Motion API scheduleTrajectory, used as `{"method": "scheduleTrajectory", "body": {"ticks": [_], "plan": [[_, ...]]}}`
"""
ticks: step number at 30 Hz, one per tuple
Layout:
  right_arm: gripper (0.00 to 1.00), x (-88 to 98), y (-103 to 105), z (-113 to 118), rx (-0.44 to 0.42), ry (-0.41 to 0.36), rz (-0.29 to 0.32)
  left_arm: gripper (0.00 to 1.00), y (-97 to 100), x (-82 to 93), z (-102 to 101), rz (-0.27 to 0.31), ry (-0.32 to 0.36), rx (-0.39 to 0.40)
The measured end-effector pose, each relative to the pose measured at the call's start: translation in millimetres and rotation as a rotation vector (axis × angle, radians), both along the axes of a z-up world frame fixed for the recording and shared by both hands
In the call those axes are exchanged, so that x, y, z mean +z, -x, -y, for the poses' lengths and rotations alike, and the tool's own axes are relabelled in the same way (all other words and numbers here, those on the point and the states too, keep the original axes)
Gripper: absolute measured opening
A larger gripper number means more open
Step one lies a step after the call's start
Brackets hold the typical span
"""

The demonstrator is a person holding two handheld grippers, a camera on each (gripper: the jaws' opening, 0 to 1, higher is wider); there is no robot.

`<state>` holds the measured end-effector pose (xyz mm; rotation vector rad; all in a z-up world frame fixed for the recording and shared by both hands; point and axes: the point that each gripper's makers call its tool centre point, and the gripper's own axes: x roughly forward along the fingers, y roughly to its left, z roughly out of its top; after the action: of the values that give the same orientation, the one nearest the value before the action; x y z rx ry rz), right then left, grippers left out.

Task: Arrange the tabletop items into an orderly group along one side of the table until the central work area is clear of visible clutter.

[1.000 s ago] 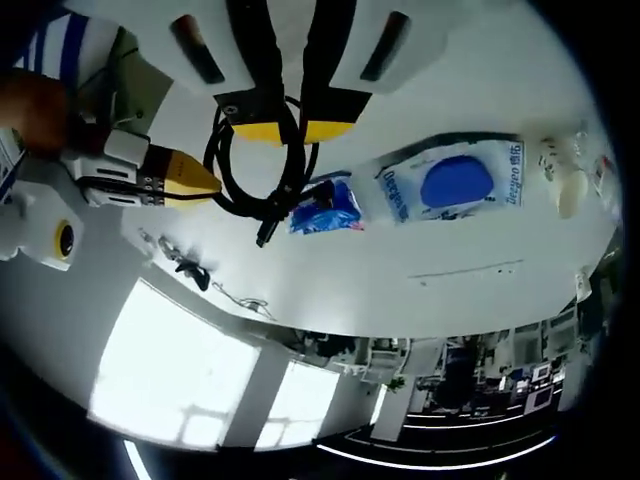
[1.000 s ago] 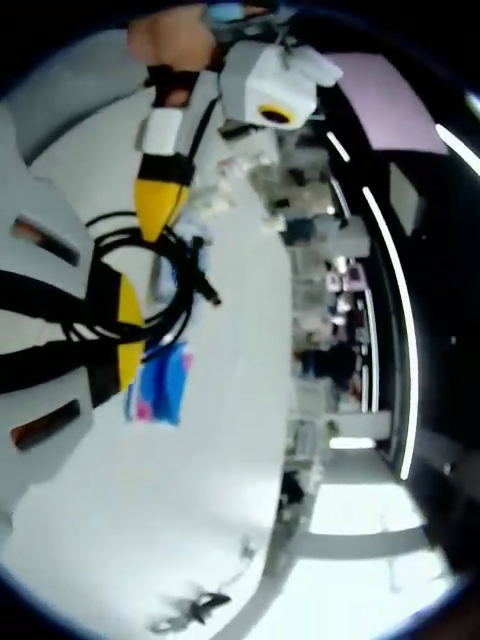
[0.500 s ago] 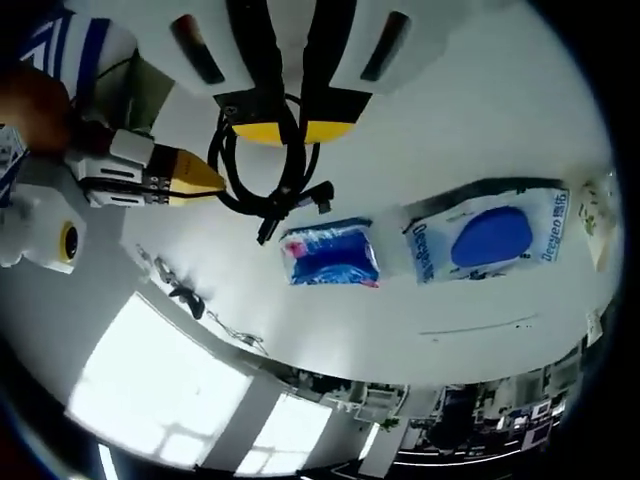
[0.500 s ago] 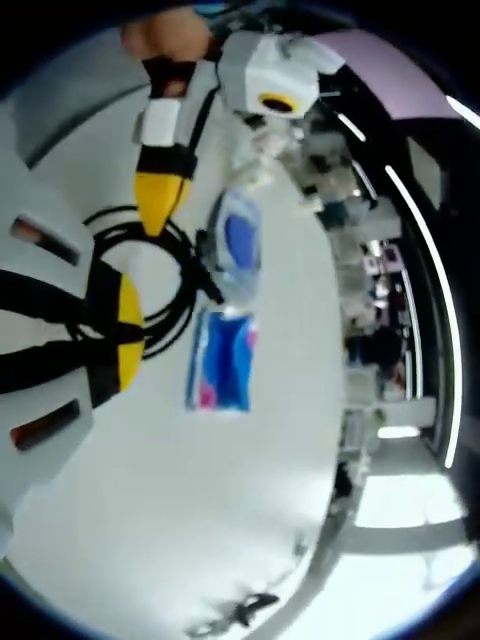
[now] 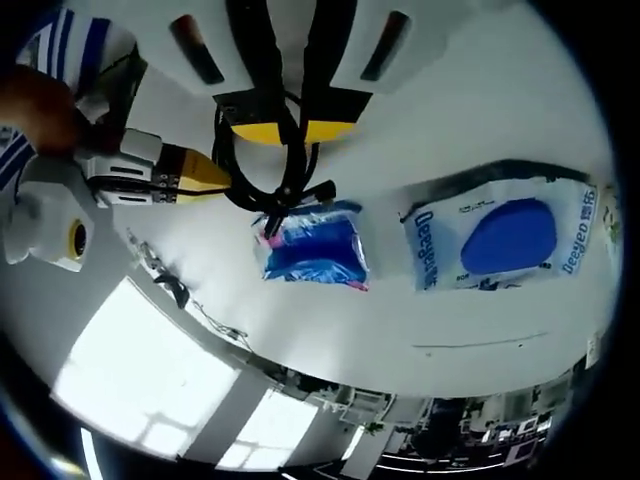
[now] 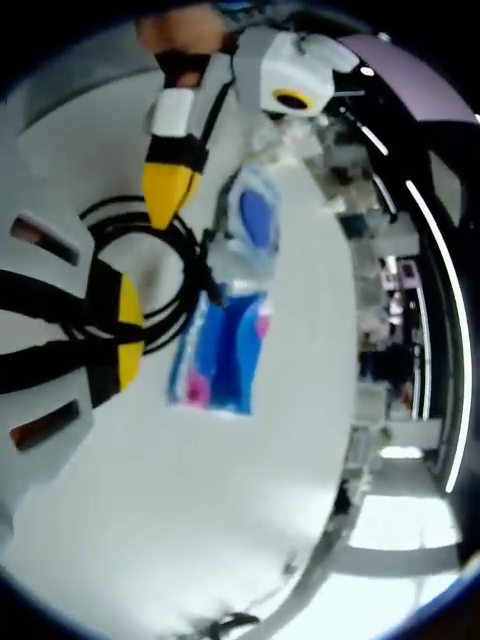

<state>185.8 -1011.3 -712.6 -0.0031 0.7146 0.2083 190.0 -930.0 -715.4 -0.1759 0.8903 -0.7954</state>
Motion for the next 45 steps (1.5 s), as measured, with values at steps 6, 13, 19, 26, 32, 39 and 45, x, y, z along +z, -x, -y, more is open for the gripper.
{"method": "scheduleTrajectory", "body": {"ticks": [6, 13, 19, 26, 32, 39, 45], "plan": [[0.00, -11.6, -2.3, -2.2, 0.013, 0.006, -0.017, 0.05, -0.4, -11.3, -2.4, -0.025, -0.022, 0.008], [0.00, -17.4, -4.4, -4.4, 0.018, 0.005, -0.020, 0.05, -0.6, -16.1, -5.1, -0.045, -0.033, 0.016], [0.00, -20.3, -6.6, -5.4, 0.021, 0.005, -0.016, 0.06, -3.0, -19.0, -6.1, -0.050, -0.040, 0.018], [0.00, -21.0, -4.5, -5.9, 0.017, 0.002, -0.023, 0.06, -2.0, -20.3, -6.2, -0.063, -0.043, 0.017], [0.00, -25.3, 1.6, -3.1, -0.002, -0.007, -0.033, 0.06, -1.3, -22.1, -3.5, -0.085, -0.021, 0.026], [0.00, -25.6, 0.4, -3.8, -0.002, 0.001, -0.031, 0.06, -0.9, -21.9, -3.7, -0.075, -0.031, 0.027], [0.00, -25.9, 0.3, -3.5, -0.010, -0.012, -0.027, 0.07, -1.0, -21.5, -3.4, -0.063, -0.032, 0.026]]}}
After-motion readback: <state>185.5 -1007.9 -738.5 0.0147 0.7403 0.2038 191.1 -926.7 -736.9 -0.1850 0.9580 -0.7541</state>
